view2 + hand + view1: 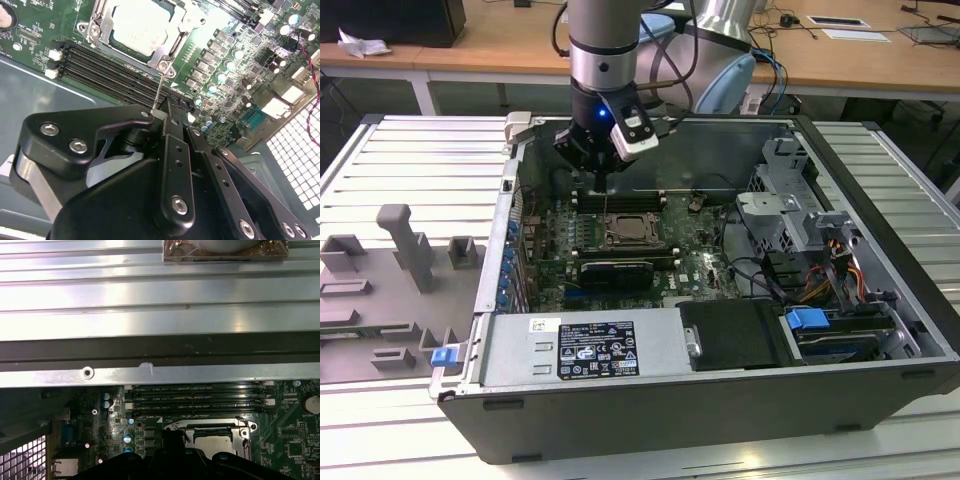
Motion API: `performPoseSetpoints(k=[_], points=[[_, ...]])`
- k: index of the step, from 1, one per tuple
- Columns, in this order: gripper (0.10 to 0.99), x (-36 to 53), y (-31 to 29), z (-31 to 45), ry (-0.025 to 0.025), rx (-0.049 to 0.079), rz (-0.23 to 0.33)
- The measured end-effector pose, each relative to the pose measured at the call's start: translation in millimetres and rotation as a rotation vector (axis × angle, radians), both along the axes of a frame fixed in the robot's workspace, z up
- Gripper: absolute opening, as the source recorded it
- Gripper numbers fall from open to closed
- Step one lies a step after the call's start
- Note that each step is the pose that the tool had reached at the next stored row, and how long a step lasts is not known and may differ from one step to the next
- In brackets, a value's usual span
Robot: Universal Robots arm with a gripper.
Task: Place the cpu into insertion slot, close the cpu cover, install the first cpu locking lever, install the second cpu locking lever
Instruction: 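Install the first cpu locking lever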
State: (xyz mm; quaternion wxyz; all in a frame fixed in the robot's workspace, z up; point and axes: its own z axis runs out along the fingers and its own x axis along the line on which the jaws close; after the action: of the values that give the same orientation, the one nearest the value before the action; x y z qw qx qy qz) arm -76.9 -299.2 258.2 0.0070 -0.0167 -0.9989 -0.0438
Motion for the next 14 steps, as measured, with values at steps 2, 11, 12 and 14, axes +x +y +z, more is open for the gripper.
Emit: performPoseSetpoints(k=[2, 11, 12, 14], points=[[0.106, 1.2, 0.0, -0.1, 0.0, 0.0, 0.0], [0.106, 6.4, 0.0, -0.4, 0.0, 0.0, 0.0], [0.106, 7.0, 0.0, -0.5, 0.0, 0.0, 0.0], [0.106, 7.8, 0.0, -0.5, 0.0, 0.0, 0.0]])
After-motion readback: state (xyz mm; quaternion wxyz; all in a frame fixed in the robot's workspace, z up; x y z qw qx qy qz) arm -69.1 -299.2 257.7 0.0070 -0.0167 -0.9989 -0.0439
